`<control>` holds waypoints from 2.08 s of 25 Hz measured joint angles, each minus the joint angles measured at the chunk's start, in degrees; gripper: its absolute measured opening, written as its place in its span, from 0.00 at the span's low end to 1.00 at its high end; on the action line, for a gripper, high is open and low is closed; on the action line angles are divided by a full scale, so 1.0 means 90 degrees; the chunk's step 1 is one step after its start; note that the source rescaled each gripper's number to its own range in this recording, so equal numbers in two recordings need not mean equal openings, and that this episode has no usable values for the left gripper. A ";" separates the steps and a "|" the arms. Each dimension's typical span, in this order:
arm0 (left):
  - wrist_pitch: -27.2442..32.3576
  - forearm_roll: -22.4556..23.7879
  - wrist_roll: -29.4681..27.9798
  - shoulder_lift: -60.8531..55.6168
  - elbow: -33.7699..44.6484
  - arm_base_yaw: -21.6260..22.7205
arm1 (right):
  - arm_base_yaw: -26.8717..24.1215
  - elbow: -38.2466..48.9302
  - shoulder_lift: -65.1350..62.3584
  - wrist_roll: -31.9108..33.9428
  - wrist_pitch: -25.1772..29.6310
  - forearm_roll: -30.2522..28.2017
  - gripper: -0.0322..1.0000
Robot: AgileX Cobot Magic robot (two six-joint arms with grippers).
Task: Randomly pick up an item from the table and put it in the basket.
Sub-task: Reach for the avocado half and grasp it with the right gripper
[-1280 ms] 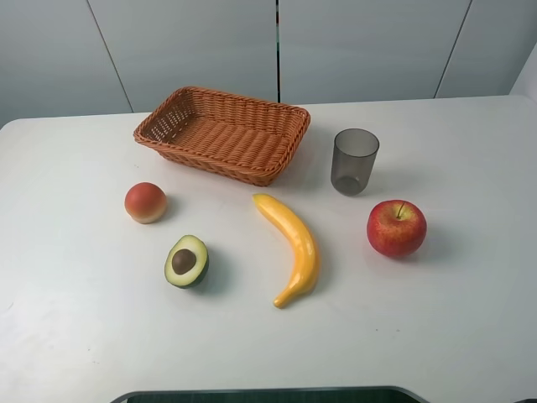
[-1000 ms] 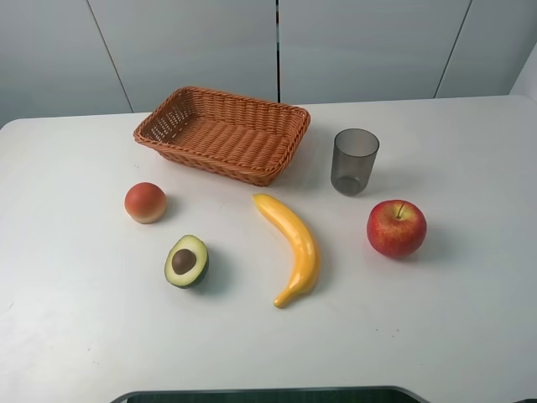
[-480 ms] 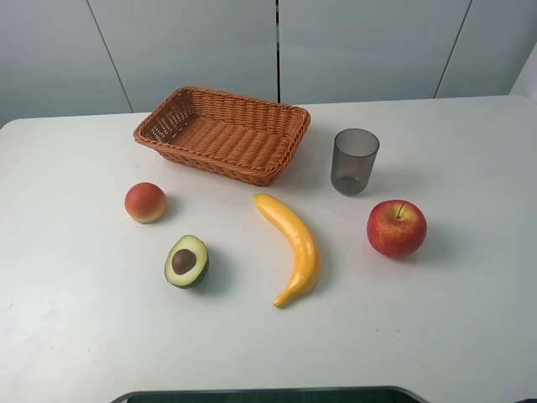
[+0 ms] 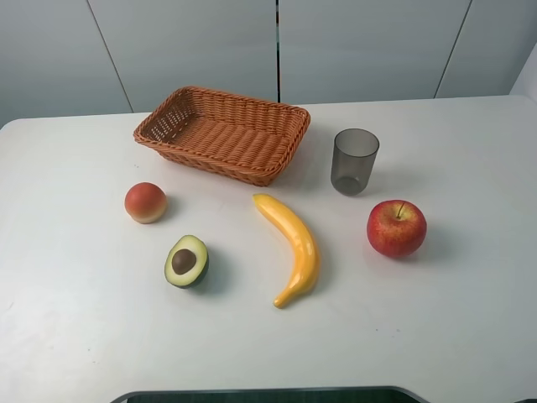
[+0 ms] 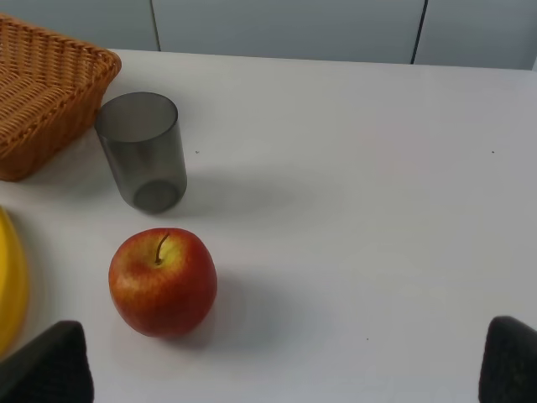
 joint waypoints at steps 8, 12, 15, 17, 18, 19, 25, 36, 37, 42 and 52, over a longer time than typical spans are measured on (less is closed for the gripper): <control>0.0000 0.0000 0.0000 0.0000 0.0000 0.0000 | 0.0000 0.0000 0.0000 0.0000 0.0000 0.0000 1.00; 0.0000 0.0000 0.0000 0.0000 0.0000 0.0000 | 0.0000 -0.0024 0.0014 0.0000 0.0052 0.0000 1.00; 0.0000 0.0000 0.0000 0.0000 0.0000 0.0000 | 0.0000 -0.0245 0.0288 0.0000 0.0379 0.0000 1.00; 0.0000 0.0000 0.0000 0.0000 0.0000 0.0000 | 0.0000 -0.0415 0.0602 0.0000 0.0500 0.0000 1.00; 0.0000 0.0000 0.0000 0.0000 0.0000 0.0000 | 0.0000 -0.0526 0.0762 0.0000 0.0538 0.0000 1.00; 0.0000 0.0000 -0.0011 0.0000 0.0000 0.0000 | 0.0000 -0.0651 0.0905 0.0000 0.0554 0.0013 1.00; 0.0000 0.0000 -0.0011 0.0000 0.0000 0.0000 | 0.0000 -0.1731 0.2220 0.0000 0.0579 0.0013 1.00; 0.0000 0.0000 -0.0011 0.0000 0.0000 0.0000 | 0.0000 -0.2874 0.3550 0.0000 0.0424 0.0000 1.00; 0.0000 0.0000 -0.0011 0.0000 0.0000 0.0000 | 0.0000 -0.2885 0.3550 0.0000 0.0424 0.0000 1.00; 0.0000 0.0000 -0.0011 0.0000 0.0000 0.0000 | 0.0000 -0.2885 0.3698 0.0032 0.0411 0.0084 1.00; 0.0000 0.0000 -0.0011 0.0000 0.0000 0.0000 | 0.0875 -0.2919 0.5455 0.0969 0.0371 0.0968 1.00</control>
